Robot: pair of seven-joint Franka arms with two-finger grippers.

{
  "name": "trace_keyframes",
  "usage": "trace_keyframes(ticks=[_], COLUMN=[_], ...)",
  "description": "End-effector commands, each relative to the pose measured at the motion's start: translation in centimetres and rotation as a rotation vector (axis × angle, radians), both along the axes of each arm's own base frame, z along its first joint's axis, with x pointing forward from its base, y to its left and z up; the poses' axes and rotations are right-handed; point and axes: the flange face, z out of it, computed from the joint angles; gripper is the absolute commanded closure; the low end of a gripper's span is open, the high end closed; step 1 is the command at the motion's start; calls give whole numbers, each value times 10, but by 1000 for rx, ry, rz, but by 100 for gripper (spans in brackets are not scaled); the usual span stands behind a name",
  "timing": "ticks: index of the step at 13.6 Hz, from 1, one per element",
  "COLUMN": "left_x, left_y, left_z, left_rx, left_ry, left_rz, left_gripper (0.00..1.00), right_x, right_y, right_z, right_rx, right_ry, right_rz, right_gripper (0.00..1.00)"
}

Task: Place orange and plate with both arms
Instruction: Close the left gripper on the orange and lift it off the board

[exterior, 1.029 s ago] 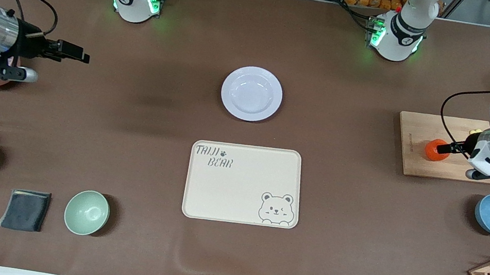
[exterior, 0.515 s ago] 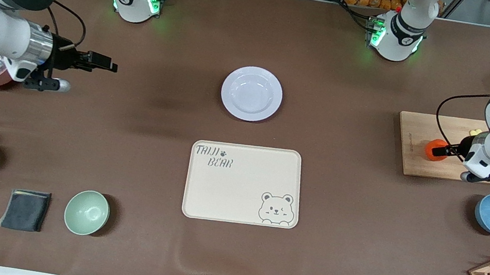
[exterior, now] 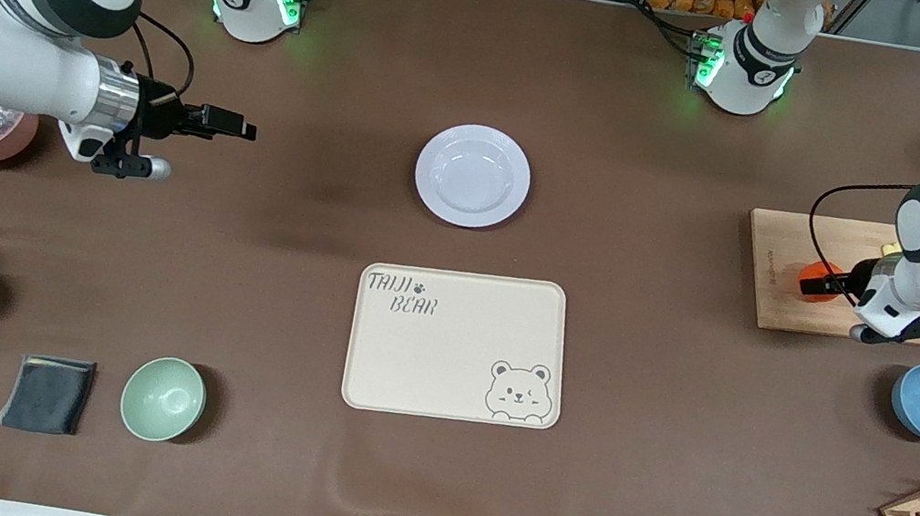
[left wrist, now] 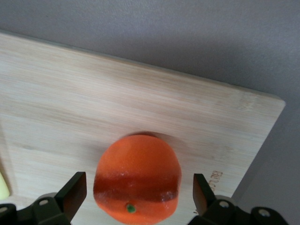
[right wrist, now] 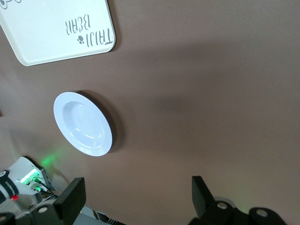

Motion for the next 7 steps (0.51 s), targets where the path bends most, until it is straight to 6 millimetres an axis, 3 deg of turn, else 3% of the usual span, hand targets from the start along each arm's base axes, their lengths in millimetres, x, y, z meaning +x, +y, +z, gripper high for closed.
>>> trace_keyframes(ticks=[1, 3, 4, 5, 7], left_x=[7, 8, 11, 20, 44], left_y=[-1, -4, -5, -22, -54], left_z=[-1, 0, 7, 23, 80], left_rx=[-12, -13, -13, -22, -41], left_ry=[-12, -12, -18, -26, 11], left_rz=[-5, -14, -31, -84, -166], left_gripper=[27, 73, 82, 86, 91], right_x=[-8, -7, -6, -6, -7], right_y=[18, 26, 27, 28, 29], right_z=[-9, -13, -14, -16, -23], right_rx=[2, 22, 33, 46, 64], right_ry=[-12, -13, -9, -2, 5], right_rz=[-1, -12, -20, -29, -53], right_gripper=[0, 0, 0, 0, 0])
